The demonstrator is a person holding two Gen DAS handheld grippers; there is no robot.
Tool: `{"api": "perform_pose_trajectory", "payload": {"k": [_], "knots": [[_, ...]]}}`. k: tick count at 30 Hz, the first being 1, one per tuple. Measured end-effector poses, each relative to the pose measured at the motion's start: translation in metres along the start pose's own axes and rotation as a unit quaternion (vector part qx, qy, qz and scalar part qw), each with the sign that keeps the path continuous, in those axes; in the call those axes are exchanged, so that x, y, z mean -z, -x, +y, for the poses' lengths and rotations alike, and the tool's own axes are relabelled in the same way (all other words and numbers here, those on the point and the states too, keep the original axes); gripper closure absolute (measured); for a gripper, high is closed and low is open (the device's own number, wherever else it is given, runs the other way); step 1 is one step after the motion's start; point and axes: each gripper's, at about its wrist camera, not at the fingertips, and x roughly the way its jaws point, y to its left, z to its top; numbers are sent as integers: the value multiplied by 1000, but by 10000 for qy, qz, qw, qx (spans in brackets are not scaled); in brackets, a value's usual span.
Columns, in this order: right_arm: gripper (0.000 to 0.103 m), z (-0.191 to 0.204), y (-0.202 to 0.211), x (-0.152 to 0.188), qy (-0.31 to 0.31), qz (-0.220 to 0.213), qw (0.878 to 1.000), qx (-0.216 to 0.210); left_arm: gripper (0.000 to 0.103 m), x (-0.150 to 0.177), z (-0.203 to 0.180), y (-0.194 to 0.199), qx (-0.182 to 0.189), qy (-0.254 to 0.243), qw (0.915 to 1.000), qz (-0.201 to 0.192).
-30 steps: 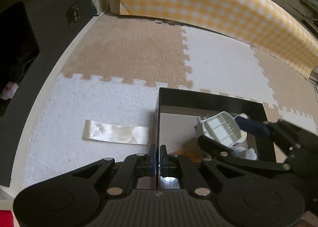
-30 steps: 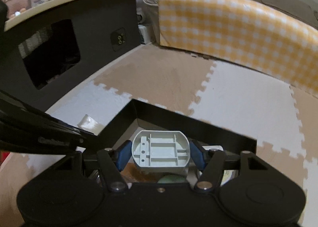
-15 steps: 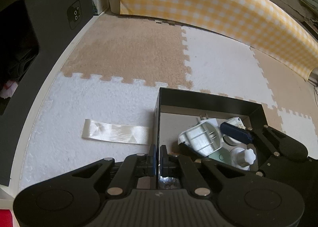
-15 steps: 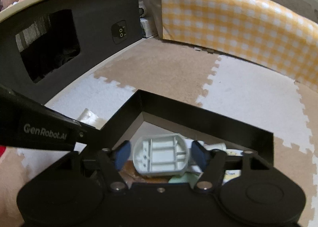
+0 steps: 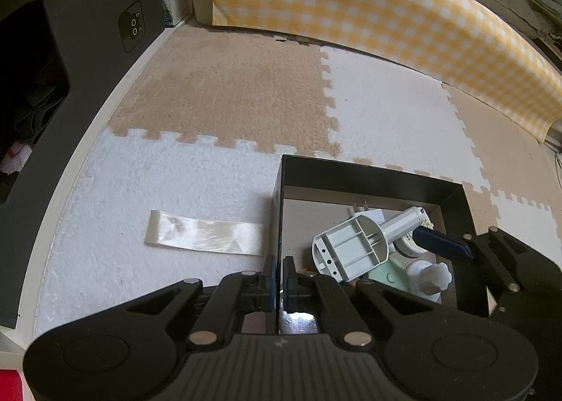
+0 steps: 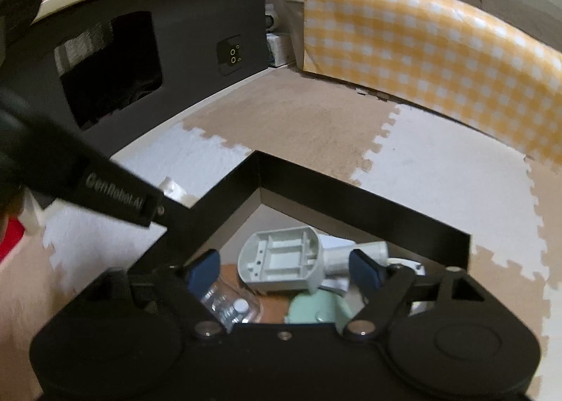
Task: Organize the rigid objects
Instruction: 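Lower the battery holder into the box and open the right gripper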
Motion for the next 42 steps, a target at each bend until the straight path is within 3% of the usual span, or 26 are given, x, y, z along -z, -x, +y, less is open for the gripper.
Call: {"api": "perform_pose_trajectory", "payload": {"k": [1, 3, 7, 12, 18, 30, 42], "knots": [[33, -2, 2, 0, 20, 52, 10000, -34, 101, 0, 0, 0, -4, -3, 10000, 0], [52, -8, 5, 1, -21, 100, 9999, -101, 101, 0, 0, 0, 1, 3, 10000, 0], [62, -22, 13, 1, -254, 82, 9993, -253, 101, 0, 0, 0, 7, 9, 10000, -3], [77, -33, 14, 2, -465, 112, 9988, 37, 101, 0, 0, 0, 7, 8, 10000, -2], [80, -38, 5, 3, -488, 268, 9980, 312, 101, 0, 1, 0, 4, 4, 10000, -3], [82, -9, -25, -4, -445, 442, 9980, -40, 101, 1, 1, 1, 4, 13, 10000, -8], [82, 0, -25, -9, -441, 400, 9977, -323, 101, 0, 0, 1, -10, 6, 10000, -9]]}}
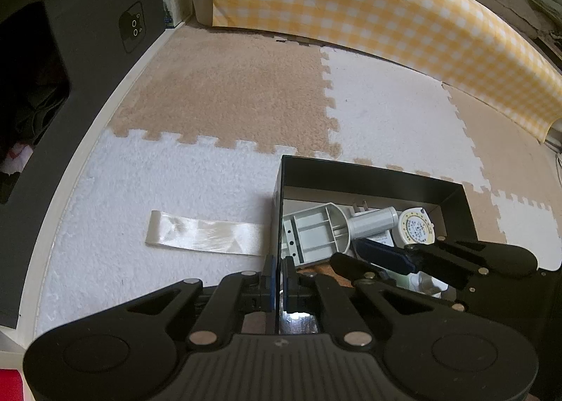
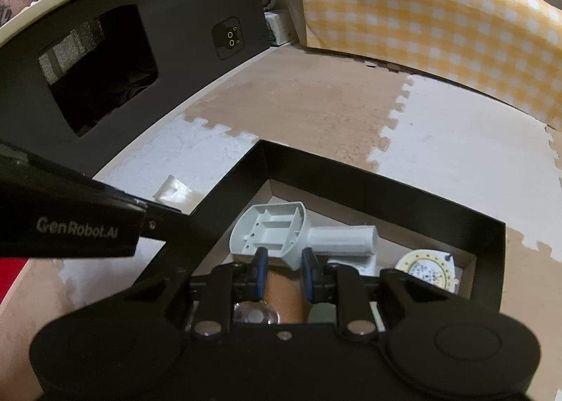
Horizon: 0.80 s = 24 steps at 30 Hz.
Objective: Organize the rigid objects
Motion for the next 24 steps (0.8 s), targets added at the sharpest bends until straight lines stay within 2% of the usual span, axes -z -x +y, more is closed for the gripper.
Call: {"api": "perform_pose_trajectory", "payload": {"k": [5, 8, 14, 16, 17, 18, 20, 24], "knots": [[79, -3, 8, 0, -60, 82, 9999, 26, 101, 0, 0, 0, -6, -6, 10000, -1], [66, -4, 15, 1, -126, 81, 9999, 25, 101, 0, 0, 0, -3, -2, 10000, 0], [52, -5, 38, -1, -177, -24, 9998, 50, 101, 0, 0, 0, -16, -7, 10000, -2], [40, -7, 46, -3, -249, -70, 9996, 61, 101, -1, 1, 0, -20, -4, 10000, -1], [31, -8, 51, -3, -301, -98, 9995, 61, 101, -1, 1, 0, -21, -2, 10000, -1], [27, -9, 56, -3, -348, -128, 9993, 75, 101, -1, 1, 0, -21, -4, 10000, -2], [27, -10, 67, -4, -390, -186, 9990, 117, 101, -1, 1, 0, -32, -16, 10000, -3], [18, -13, 90, -5, -475, -280, 9983, 203, 101, -1, 2, -1, -41, -22, 10000, -5]]}}
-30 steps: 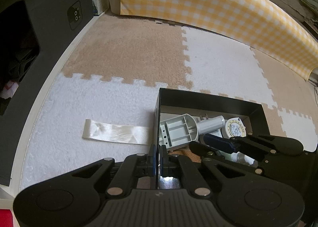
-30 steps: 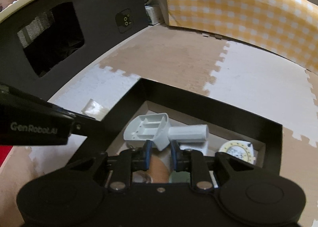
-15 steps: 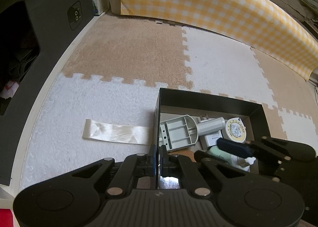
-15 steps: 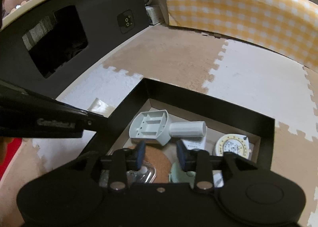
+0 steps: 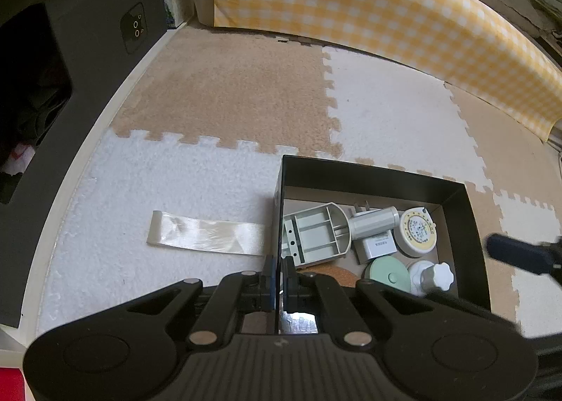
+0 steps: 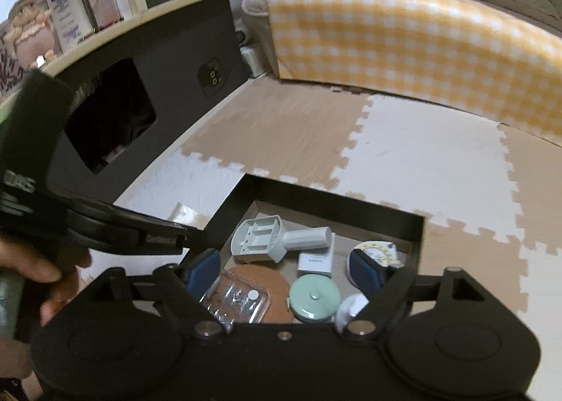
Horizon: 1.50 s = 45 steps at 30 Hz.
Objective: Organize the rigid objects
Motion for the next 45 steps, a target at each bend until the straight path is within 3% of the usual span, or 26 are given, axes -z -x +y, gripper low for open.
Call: {"api": "perform_pose_trajectory", "payload": {"k": [4, 14, 17, 19, 25, 27, 38, 45], "knots": [[3, -6, 26, -1, -136, -137, 9998, 74, 101, 1, -1, 0, -30, -36, 10000, -20], [0, -14, 82, 10, -182, -388, 9986, 298, 100, 4, -5, 1, -142, -58, 9999, -53], [0, -15, 93, 16, -185, -465, 9983, 308, 87, 7, -8, 3, -187, -67, 9998, -14], [0, -16, 99, 19, -185, -500, 9981, 318, 72, 9, -9, 10, -322, -103, 9994, -70], [0, -19, 115, 27, -197, -596, 9974, 353, 34, 23, -16, 64, -487, -31, 9961, -729], [0, -22, 121, 30, -239, -647, 9970, 357, 27, 28, -19, 82, -488, -51, 9944, -940], [0, -30, 156, 43, -347, -941, 9942, 378, 17, 74, -48, 184, -73, 99, 9862, -1648], [0, -24, 183, 56, -378, -1273, 9903, 406, 12, 114, -62, 223, -187, 150, 9775, -2095]]}}
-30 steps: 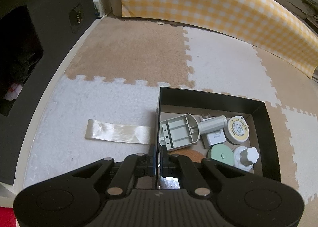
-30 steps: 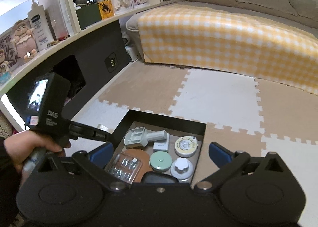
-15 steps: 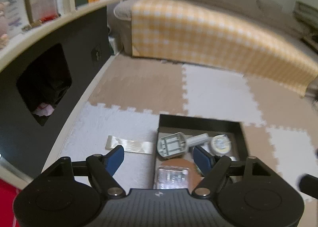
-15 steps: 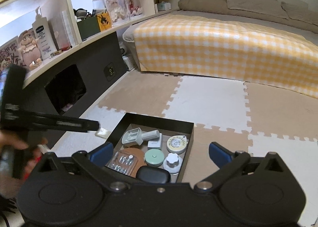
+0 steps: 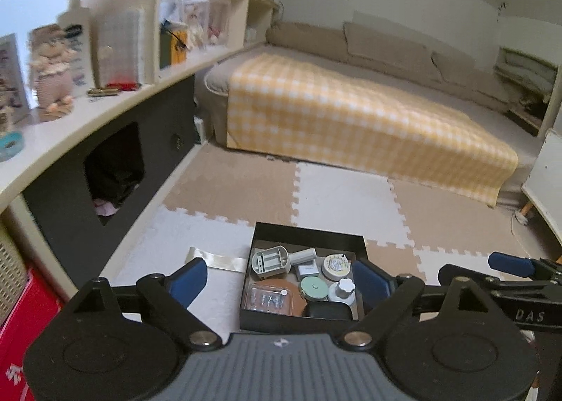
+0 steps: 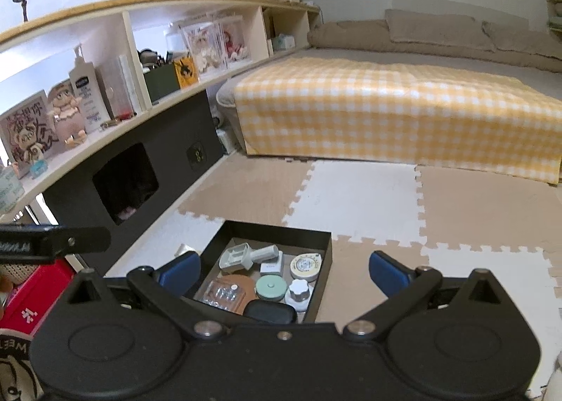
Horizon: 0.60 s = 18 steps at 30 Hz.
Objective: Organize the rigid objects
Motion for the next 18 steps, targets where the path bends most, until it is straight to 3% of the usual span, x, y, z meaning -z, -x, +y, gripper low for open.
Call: {"api": "perform_pose_trajectory", "payload": {"k": [5, 18], "knots": [[0, 3, 19, 12, -5, -284, 9996, 65, 8, 22, -8, 23, -318, -28, 9985, -440], [0, 20, 53, 56, -266, -792, 9940, 713, 4, 54, 3, 32, -465, -82, 9971, -604]]}}
